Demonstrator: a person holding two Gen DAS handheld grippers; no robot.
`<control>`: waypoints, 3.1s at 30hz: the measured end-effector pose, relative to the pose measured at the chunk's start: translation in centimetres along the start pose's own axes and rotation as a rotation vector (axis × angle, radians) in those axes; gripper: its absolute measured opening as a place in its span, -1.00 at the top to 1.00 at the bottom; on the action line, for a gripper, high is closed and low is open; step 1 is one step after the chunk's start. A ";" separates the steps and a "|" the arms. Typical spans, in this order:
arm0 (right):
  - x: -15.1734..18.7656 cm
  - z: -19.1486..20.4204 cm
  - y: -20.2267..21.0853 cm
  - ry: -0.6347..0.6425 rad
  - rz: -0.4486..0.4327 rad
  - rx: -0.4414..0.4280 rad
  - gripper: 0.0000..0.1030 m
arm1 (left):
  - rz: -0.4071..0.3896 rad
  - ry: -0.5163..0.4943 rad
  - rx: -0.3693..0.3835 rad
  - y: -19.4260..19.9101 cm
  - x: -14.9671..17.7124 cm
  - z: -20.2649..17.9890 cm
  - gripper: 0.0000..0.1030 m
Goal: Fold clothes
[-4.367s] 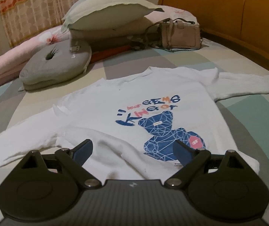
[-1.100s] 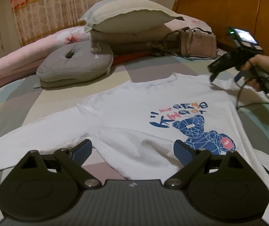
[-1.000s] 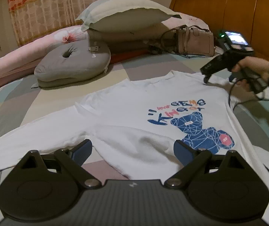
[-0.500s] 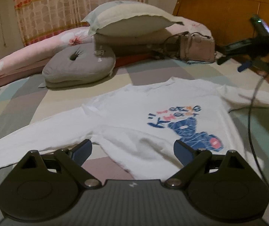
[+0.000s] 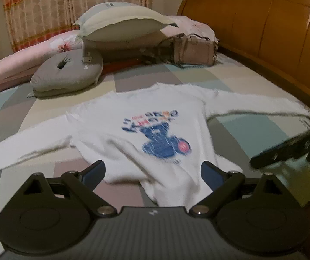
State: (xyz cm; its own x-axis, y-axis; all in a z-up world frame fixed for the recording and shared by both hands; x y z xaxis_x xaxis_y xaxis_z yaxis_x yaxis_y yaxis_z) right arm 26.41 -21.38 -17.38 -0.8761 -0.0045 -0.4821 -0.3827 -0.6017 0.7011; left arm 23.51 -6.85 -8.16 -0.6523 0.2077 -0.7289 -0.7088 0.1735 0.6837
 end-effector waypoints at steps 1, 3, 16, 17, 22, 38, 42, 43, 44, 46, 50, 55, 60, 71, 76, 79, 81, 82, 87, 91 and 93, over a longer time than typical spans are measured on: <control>1.2 0.2 -0.3 -0.008 0.001 -0.024 -1.00 | 0.003 -0.007 -0.003 0.4 0.6 -0.6 -0.84; 3.0 0.1 -0.7 -0.032 -0.021 -0.080 -1.00 | 0.011 -0.015 -0.007 1.0 1.7 -1.6 -0.84; 3.0 -1.7 -2.2 -0.111 -0.196 -0.191 -1.00 | 0.016 0.018 0.015 2.9 4.6 -3.7 -0.84; 2.4 -1.9 -2.5 -0.126 -0.210 -0.203 -1.00 | 0.012 0.020 0.018 3.0 4.6 -3.6 -0.84; 0.5 -1.8 -4.5 -0.094 -0.223 -0.184 -0.99 | 0.005 0.091 0.013 2.9 5.0 -1.4 -0.84; 6.3 0.0 -2.0 -0.082 -0.267 -0.160 -0.94 | 0.032 -0.073 -0.032 0.2 5.1 -2.5 -0.84; 7.6 -0.6 -0.6 -0.127 -0.244 -0.194 -0.95 | 0.044 -0.232 -0.067 -2.4 4.5 -5.3 -0.84; 7.9 -0.7 -0.3 -0.126 -0.239 -0.200 -0.95 | 0.049 -0.263 -0.066 -3.1 4.4 -5.9 -0.84; 8.2 -0.8 0.0 -0.117 -0.235 -0.201 -0.95 | 0.055 -0.294 -0.065 -3.7 4.3 -6.5 -0.84; 8.7 -0.7 0.2 -0.094 -0.229 -0.194 -0.96 | 0.059 -0.355 -0.067 -4.9 4.3 -7.5 -0.84; 8.9 -0.9 0.4 -0.079 -0.246 -0.197 -0.94 | 0.059 -0.343 -0.089 -6.4 3.4 -6.6 -0.87; 9.2 -0.4 0.3 -0.032 -0.233 -0.204 -1.00 | 0.103 -0.267 -0.172 -7.9 3.1 -2.3 -0.87; 9.0 -0.4 0.2 -0.040 -0.237 -0.199 -1.00 | 0.108 -0.199 -0.152 -8.3 2.9 -0.3 -0.87; 4.5 -1.6 -2.1 -0.022 -0.296 -0.176 -0.71 | 0.120 -0.093 -0.075 -8.0 3.3 1.0 -0.87; 1.8 -0.6 -5.1 0.047 -0.274 -0.240 -0.71 | 0.121 -0.042 -0.049 -7.4 3.8 1.5 -0.87; 1.4 0.5 -5.1 0.072 -0.256 -0.277 -0.70 | 0.093 -0.032 -0.026 -6.0 3.6 1.6 -0.85; 1.5 0.9 -4.7 0.094 -0.263 -0.281 -0.70 | 0.067 -0.035 -0.027 -5.1 3.4 1.8 -0.85; 1.5 1.0 -4.6 0.091 -0.265 -0.284 -0.68 | 0.055 -0.037 -0.028 -4.6 3.2 1.9 -0.85; 1.6 -0.3 -5.3 0.006 -0.217 -0.240 0.13 | 0.012 -0.018 -0.038 -3.4 2.4 2.5 -0.85; 2.3 -0.9 -4.3 -0.024 -0.217 -0.191 0.47 | 0.005 -0.010 -0.036 -2.9 2.3 2.7 -0.85; 2.5 -0.6 -2.7 -0.017 -0.238 -0.169 0.48 | 0.003 -0.008 -0.040 -2.7 2.4 2.8 -0.85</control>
State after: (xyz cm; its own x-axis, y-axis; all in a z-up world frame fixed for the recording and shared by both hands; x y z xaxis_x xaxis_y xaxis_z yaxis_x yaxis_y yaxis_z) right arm 25.40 -20.23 -20.83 -0.7729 0.1657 -0.6125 -0.5252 -0.7089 0.4708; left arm 24.63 -4.10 -11.62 -0.6525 0.2158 -0.7265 -0.7170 0.1346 0.6839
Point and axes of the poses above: each gripper's, at about its wrist camera, not at the fingertips, and y roughly against the way its jaws point, z to its left, x to its underside, the point moved 10 cm from there along -y, roughly the way its jaws point, and after that the axes turned 2 degrees about z, right-handed, at the moved point
